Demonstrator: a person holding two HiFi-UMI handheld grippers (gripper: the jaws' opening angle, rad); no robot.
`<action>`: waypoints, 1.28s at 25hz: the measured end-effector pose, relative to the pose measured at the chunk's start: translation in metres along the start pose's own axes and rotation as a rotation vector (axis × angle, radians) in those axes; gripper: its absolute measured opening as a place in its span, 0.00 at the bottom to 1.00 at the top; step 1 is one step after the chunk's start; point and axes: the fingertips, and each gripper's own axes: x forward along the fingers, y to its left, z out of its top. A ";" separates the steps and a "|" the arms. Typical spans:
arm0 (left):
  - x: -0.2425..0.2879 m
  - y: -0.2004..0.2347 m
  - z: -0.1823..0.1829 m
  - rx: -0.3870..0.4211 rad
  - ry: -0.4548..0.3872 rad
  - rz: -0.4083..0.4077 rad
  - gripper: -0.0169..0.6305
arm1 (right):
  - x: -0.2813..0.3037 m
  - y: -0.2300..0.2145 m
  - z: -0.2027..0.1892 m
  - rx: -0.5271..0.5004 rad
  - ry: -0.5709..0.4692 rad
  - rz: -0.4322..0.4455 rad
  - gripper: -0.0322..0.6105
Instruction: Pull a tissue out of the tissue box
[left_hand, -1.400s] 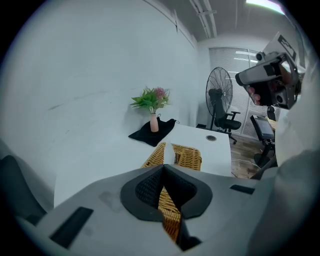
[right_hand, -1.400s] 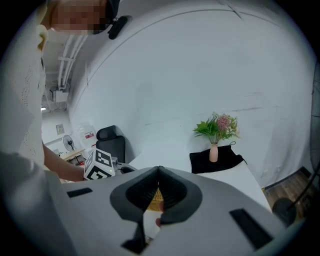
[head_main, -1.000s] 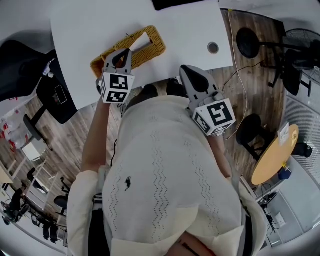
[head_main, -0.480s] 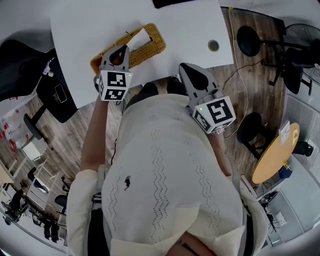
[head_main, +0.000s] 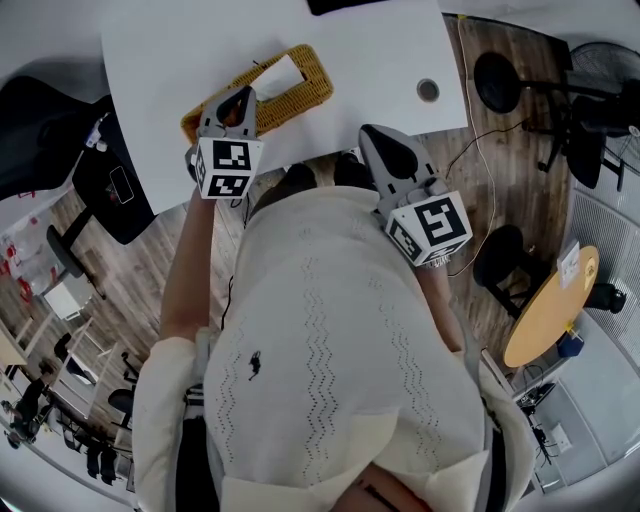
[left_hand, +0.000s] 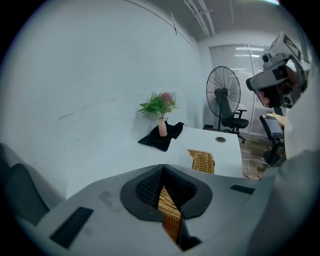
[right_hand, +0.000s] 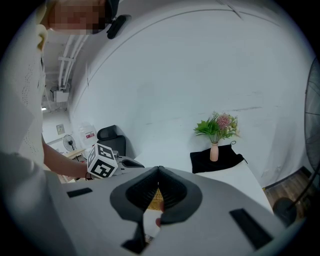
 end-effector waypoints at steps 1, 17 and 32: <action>0.000 0.001 -0.001 0.000 0.001 0.002 0.05 | 0.000 0.000 0.000 0.000 0.000 0.000 0.05; 0.005 0.009 0.002 0.009 0.008 0.026 0.05 | -0.003 -0.001 -0.003 0.008 0.001 -0.008 0.05; 0.002 0.017 0.011 0.016 -0.011 0.040 0.05 | 0.001 -0.001 -0.001 0.008 -0.003 -0.001 0.05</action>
